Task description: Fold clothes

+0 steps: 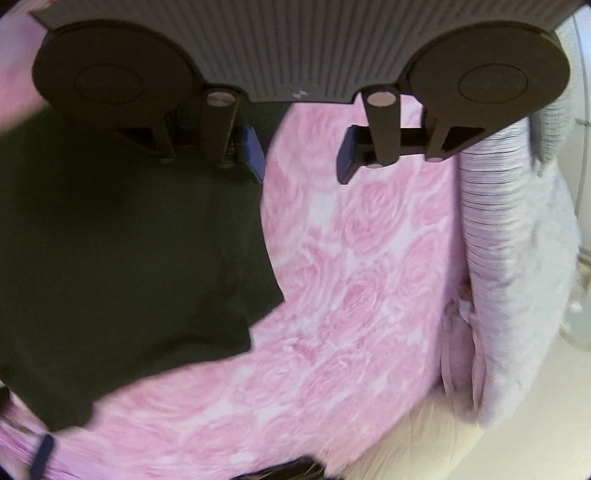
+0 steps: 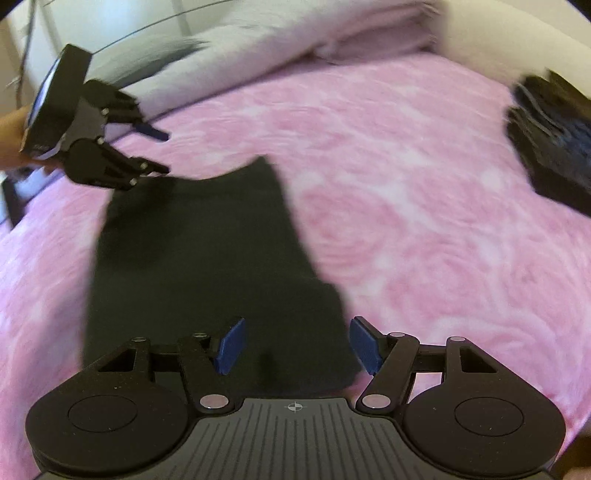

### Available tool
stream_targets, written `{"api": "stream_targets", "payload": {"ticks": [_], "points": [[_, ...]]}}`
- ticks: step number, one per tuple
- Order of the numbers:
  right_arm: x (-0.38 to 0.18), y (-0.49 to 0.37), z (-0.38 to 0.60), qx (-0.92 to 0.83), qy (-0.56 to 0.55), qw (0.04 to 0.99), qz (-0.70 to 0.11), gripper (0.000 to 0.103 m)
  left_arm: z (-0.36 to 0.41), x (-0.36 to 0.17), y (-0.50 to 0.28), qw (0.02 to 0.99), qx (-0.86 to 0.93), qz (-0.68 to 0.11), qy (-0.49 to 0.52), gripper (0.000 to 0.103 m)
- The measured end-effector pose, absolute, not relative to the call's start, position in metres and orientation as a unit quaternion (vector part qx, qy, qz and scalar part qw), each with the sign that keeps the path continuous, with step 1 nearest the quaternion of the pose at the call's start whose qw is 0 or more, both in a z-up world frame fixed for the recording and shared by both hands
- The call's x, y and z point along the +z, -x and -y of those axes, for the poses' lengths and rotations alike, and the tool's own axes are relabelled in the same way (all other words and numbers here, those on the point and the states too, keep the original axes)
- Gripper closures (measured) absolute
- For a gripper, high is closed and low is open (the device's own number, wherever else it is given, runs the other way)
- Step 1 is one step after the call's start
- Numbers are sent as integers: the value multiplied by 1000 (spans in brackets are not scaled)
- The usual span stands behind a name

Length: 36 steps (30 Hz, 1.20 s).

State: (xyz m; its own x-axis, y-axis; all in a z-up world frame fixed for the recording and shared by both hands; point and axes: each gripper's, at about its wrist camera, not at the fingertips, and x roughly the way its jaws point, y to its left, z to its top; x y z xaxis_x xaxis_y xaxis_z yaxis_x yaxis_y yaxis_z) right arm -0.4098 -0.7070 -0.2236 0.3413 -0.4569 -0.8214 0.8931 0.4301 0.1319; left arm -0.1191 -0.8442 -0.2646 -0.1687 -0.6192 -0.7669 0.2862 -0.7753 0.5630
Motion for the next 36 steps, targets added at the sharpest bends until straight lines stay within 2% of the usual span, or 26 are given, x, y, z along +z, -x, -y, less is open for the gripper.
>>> {"api": "stream_targets", "payload": {"ticks": [4, 9, 17, 19, 20, 21, 23, 24, 27, 32, 36], "points": [[-226, 363, 672, -391, -248, 791, -400, 36, 789, -279, 78, 232, -732, 236, -595, 58], [-239, 304, 627, -347, -181, 808, -442, 36, 745, -324, 59, 147, -696, 362, -602, 56], [-299, 243, 592, -365, -62, 779, -506, 36, 747, -392, 66, 121, -634, 513, -565, 56], [-308, 241, 591, -371, -40, 774, -512, 37, 754, -390, 68, 129, -647, 492, -568, 65], [-309, 242, 591, -371, -31, 774, -512, 41, 757, -386, 71, 137, -658, 466, -576, 74], [-309, 245, 592, -369, -26, 773, -515, 59, 757, -382, 75, 144, -662, 450, -582, 81], [-304, 255, 595, -362, -24, 774, -519, 78, 756, -374, 81, 155, -671, 424, -588, 88], [-300, 261, 596, -357, -28, 777, -518, 83, 754, -367, 82, 157, -677, 410, -590, 88], [-280, 286, 599, -334, -29, 787, -517, 88, 740, -345, 87, 156, -690, 378, -598, 89], [-243, 347, 587, -286, 6, 796, -534, 88, 671, -310, 111, 138, -704, 328, -615, 89], [-239, 392, 573, -240, 41, 791, -561, 88, 605, -311, 144, 137, -709, 281, -632, 89]]}}
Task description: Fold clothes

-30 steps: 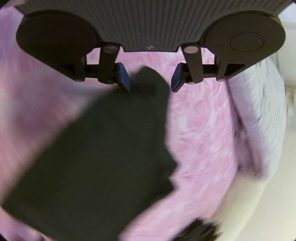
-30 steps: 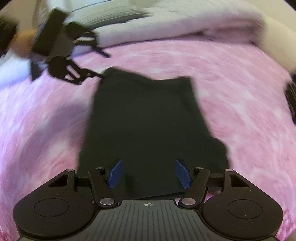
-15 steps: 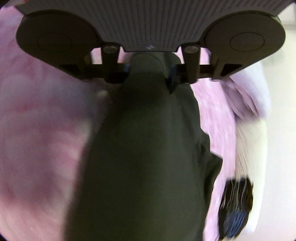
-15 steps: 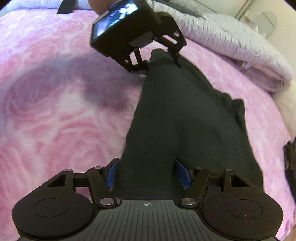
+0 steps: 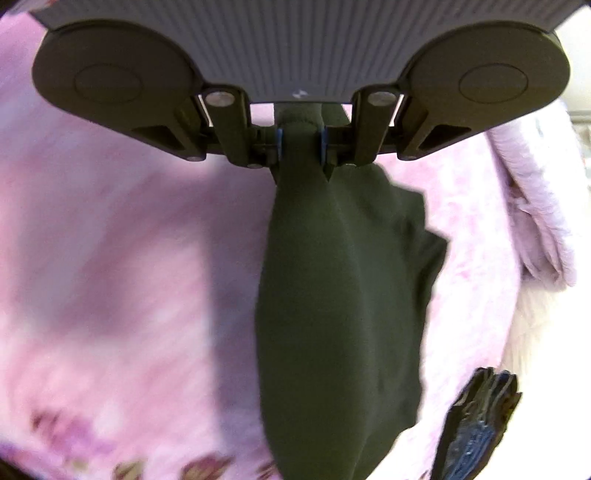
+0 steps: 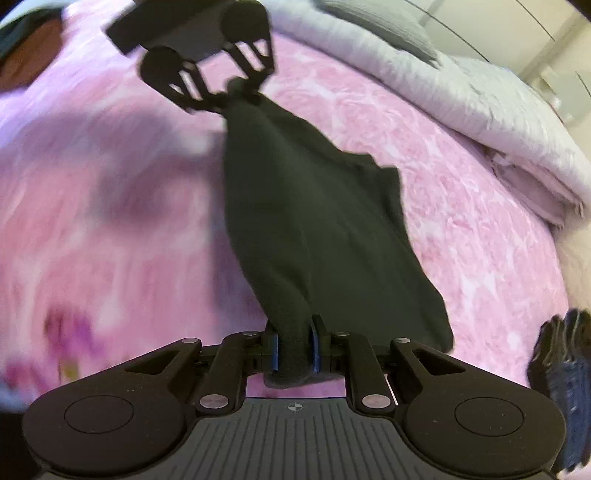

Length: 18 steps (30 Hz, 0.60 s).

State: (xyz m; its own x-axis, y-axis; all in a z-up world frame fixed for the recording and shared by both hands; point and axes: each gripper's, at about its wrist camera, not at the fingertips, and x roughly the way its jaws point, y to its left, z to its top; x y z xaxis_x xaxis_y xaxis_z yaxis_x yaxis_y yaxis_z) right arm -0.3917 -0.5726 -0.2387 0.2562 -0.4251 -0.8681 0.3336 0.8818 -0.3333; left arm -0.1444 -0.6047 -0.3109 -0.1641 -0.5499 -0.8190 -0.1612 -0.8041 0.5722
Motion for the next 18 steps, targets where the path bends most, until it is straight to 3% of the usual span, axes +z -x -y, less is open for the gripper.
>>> {"api": "stream_targets", "payload": {"ticks": [5, 6, 8, 11, 15, 16, 18], "points": [[-267, 418, 555, -192, 62, 786, -585, 87, 570, -326, 167, 167, -704, 248, -644, 82], [-269, 419, 552, -189, 64, 782, -590, 80, 568, -322, 163, 167, -708, 240, -643, 80], [-272, 423, 551, -189, 60, 771, -605, 77, 562, -315, 155, 166, -714, 224, -642, 77], [-268, 431, 547, -226, 38, 749, -622, 56, 564, -292, 142, 167, -735, 178, -633, 76], [-245, 438, 554, -312, -7, 734, -603, 52, 593, -248, 126, 249, -771, 75, -581, 76], [-237, 438, 559, -334, -27, 738, -585, 37, 604, -237, 124, 274, -777, 49, -565, 76], [-224, 437, 574, -369, -70, 750, -545, 22, 631, -231, 133, 308, -779, 25, -546, 75]]}}
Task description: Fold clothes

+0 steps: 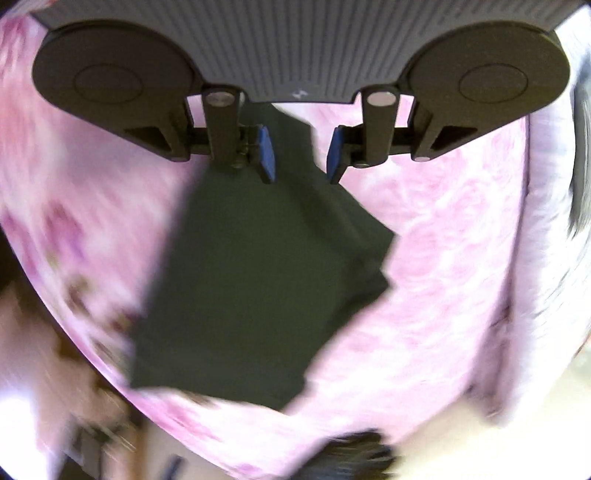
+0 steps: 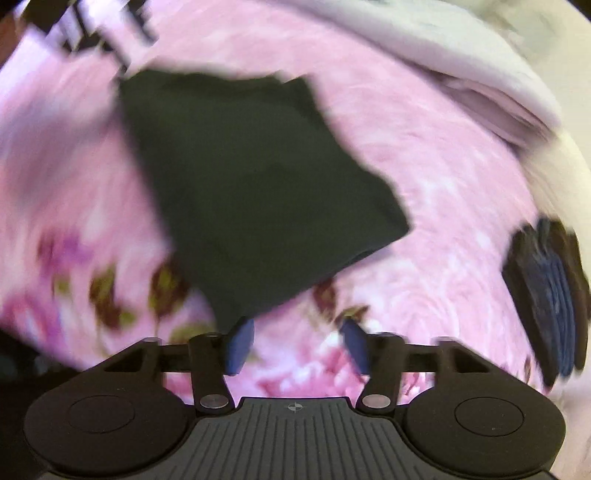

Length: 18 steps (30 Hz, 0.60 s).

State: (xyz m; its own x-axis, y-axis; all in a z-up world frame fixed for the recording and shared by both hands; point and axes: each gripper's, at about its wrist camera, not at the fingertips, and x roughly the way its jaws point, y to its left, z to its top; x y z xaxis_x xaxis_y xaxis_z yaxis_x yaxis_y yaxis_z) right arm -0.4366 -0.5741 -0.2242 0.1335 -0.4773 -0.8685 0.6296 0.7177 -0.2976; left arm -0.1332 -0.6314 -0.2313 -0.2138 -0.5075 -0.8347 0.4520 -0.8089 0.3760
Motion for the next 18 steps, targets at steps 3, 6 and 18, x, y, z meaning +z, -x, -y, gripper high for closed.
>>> {"api": "stream_targets", "payload": {"ticks": [3, 6, 18], "points": [[-214, 429, 604, -406, -146, 759, -487, 22, 678, -238, 153, 350, -775, -12, -526, 75], [-225, 422, 645, -423, -218, 755, -451, 22, 727, -255, 175, 382, -767, -78, -510, 75], [-285, 444, 774, -467, -283, 701, -458, 22, 809, -315, 185, 438, -716, -195, -507, 65]]}}
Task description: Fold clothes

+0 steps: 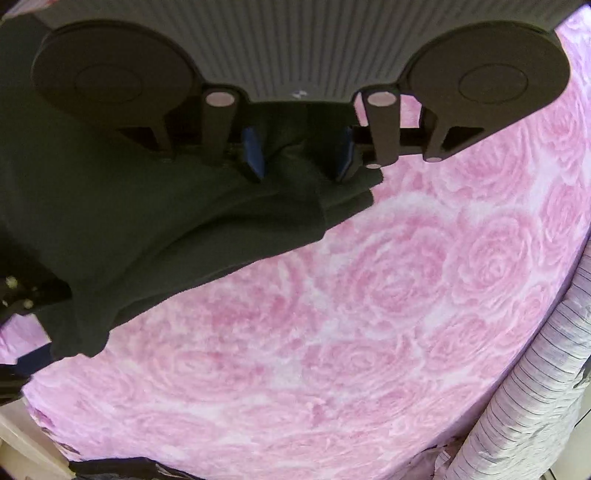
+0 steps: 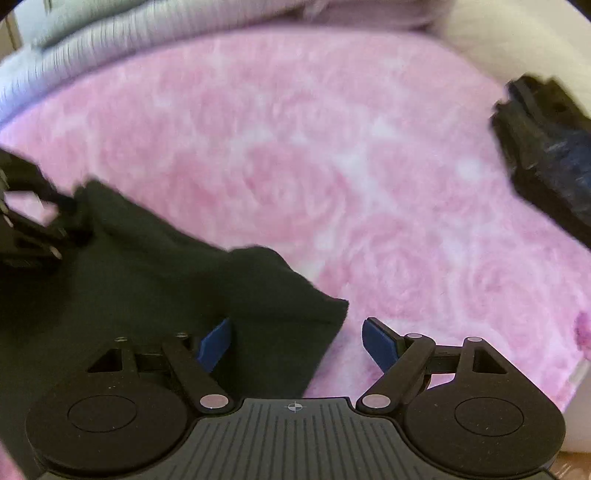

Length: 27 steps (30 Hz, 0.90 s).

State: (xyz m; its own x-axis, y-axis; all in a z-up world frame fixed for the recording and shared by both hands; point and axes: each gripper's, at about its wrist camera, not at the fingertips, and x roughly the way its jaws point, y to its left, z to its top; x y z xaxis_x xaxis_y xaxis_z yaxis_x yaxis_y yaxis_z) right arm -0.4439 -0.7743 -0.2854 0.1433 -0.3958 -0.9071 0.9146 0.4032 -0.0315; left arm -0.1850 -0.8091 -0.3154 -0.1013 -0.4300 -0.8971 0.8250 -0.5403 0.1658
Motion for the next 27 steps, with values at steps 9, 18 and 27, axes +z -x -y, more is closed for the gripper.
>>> {"api": "stream_targets", "payload": {"ticks": [9, 18, 27], "points": [[-277, 468, 786, -484, -292, 703, -431, 22, 821, -314, 189, 435, -723, -190, -502, 72], [-263, 481, 783, -496, -280, 704, -424, 22, 830, -296, 171, 450, -711, -189, -505, 77], [-261, 412, 735, -384, -256, 778, -426, 22, 796, -309, 203, 408, -730, -199, -511, 76]]}}
